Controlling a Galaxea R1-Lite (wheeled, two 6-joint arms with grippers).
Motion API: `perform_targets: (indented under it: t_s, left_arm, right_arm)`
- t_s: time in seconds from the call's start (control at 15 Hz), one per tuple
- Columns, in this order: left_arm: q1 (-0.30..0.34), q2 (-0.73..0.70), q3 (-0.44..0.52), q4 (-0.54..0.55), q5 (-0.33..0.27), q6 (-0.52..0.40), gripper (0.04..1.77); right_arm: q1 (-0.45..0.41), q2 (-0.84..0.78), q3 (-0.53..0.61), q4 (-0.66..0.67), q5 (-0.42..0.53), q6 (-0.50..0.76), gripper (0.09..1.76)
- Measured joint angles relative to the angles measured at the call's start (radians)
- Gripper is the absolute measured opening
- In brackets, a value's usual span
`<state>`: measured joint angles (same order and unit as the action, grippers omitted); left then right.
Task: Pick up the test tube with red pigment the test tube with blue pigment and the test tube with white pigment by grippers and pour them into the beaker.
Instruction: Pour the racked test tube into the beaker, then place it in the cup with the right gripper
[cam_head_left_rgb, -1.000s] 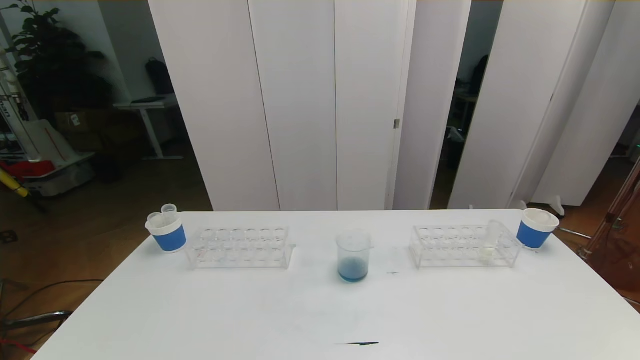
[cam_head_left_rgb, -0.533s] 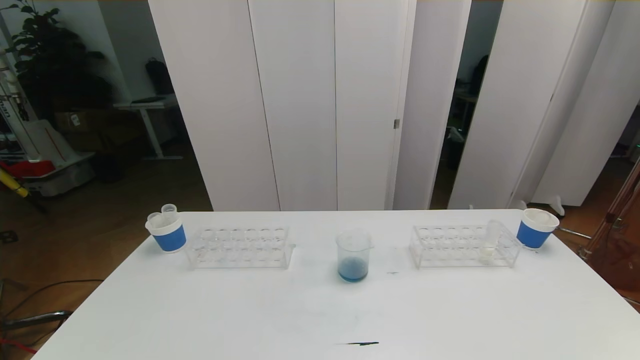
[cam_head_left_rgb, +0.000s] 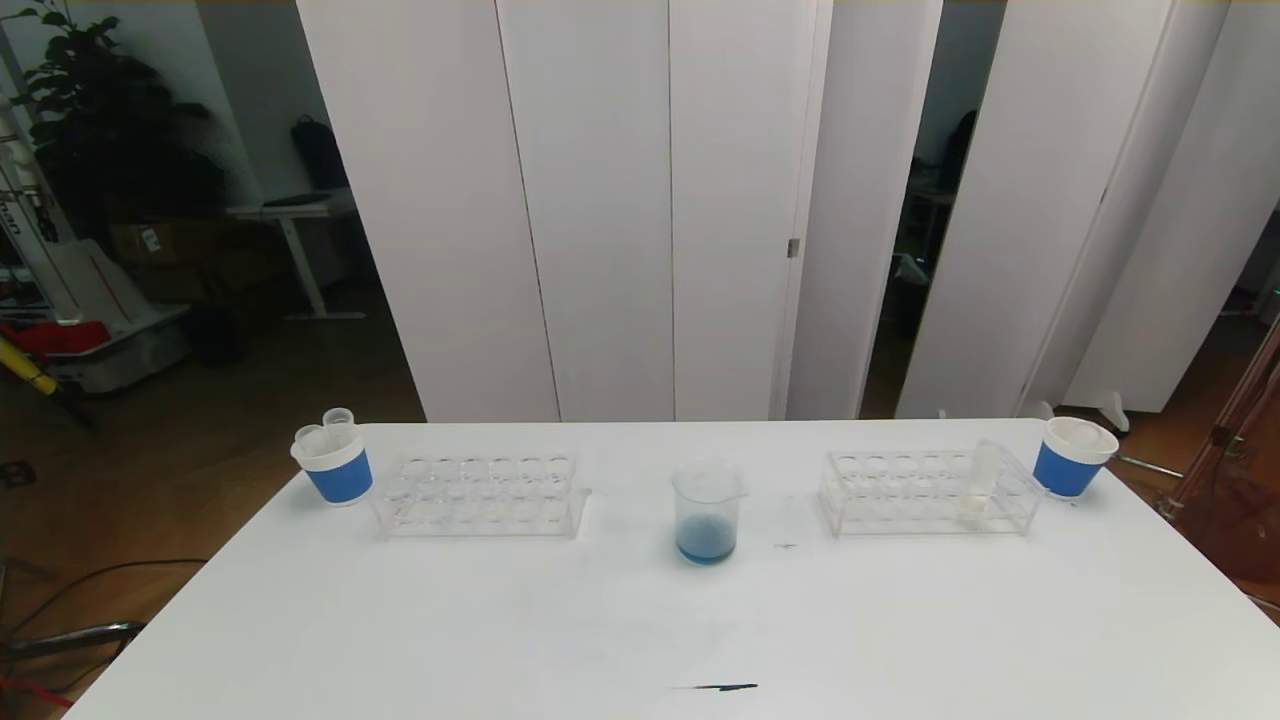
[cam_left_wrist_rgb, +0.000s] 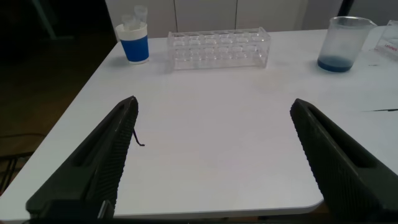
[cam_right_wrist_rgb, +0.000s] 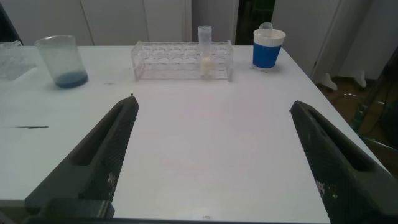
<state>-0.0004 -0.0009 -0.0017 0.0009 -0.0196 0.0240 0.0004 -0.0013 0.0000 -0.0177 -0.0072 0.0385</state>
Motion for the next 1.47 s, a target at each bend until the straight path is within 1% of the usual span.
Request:
perform_targets:
  t_s: [0.8, 0.93, 1.13, 1.47]
  left_arm:
    - [0.0, 0.0, 0.002, 0.001, 0.0, 0.0, 1.75]
    - [0.0, 0.0, 0.002, 0.001, 0.0, 0.0, 1.75]
    - [0.0, 0.0, 0.002, 0.001, 0.0, 0.0, 1.75]
    - [0.0, 0.001, 0.002, 0.001, 0.0, 0.0, 1.75]
  right_arm:
    - [0.0, 0.0, 0.0, 0.009, 0.0, -0.004, 1.75]
    - [-0.004, 0.008, -0.019, 0.025, -0.009, 0.001, 1.75]
    - [-0.001, 0.093, -0.136, 0.044, -0.017, 0.024, 1.75]
    - [0.0, 0.4, -0.456, 0.01, -0.02, 0.05, 1.75]
